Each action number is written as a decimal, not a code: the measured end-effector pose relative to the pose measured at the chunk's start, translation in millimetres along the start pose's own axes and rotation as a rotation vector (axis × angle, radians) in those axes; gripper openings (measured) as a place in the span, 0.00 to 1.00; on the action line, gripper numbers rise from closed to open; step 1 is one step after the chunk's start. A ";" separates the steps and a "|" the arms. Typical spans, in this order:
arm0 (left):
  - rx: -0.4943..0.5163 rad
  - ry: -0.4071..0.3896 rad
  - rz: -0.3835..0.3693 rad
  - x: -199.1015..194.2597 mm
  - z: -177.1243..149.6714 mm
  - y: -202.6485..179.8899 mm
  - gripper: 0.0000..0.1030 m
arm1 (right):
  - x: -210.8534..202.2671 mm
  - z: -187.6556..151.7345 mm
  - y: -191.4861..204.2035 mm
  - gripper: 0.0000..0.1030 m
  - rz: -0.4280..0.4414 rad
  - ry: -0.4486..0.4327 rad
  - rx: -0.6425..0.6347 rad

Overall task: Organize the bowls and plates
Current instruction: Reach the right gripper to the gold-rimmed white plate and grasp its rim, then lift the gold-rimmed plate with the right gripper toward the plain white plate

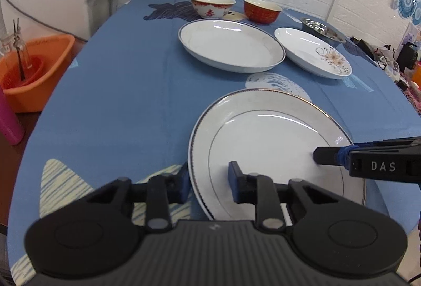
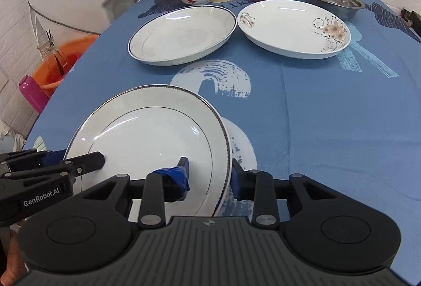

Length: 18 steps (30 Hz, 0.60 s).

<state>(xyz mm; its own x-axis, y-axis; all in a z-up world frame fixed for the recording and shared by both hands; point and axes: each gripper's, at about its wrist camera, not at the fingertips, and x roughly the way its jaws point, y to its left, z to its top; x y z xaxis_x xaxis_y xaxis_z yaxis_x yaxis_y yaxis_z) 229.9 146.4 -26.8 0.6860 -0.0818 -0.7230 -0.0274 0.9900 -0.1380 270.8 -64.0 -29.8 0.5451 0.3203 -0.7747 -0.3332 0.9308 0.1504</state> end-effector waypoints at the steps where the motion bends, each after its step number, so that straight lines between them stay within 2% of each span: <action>1: 0.002 -0.006 0.005 0.1 -0.4 -1.1 0.24 | -1.0 -3.2 -0.3 0.13 0.004 -0.015 0.004; 3: -0.008 -0.011 0.003 0.4 0.6 0.0 0.20 | -2.6 -5.9 -4.7 0.13 0.033 -0.030 0.055; 8: 0.004 -0.034 0.036 -7.0 9.1 -3.7 0.20 | -5.6 -9.6 -8.7 0.15 0.101 -0.019 0.119; 12: 0.063 -0.093 0.053 -19.9 24.7 -18.2 0.20 | -9.9 -12.8 -11.5 0.16 0.115 -0.032 0.120; 18: 0.085 -0.043 0.026 3.6 27.5 -37.1 0.20 | -15.9 -18.5 -31.0 0.17 0.067 -0.061 0.114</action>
<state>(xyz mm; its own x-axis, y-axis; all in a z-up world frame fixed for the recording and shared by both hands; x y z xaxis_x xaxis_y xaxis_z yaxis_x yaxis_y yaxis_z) 253.4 112.6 -5.7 0.7164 -0.0527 -0.6957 0.0148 0.9981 -0.0604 258.2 -101.3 -33.5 0.5711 0.3896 -0.7225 -0.2829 0.9197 0.2722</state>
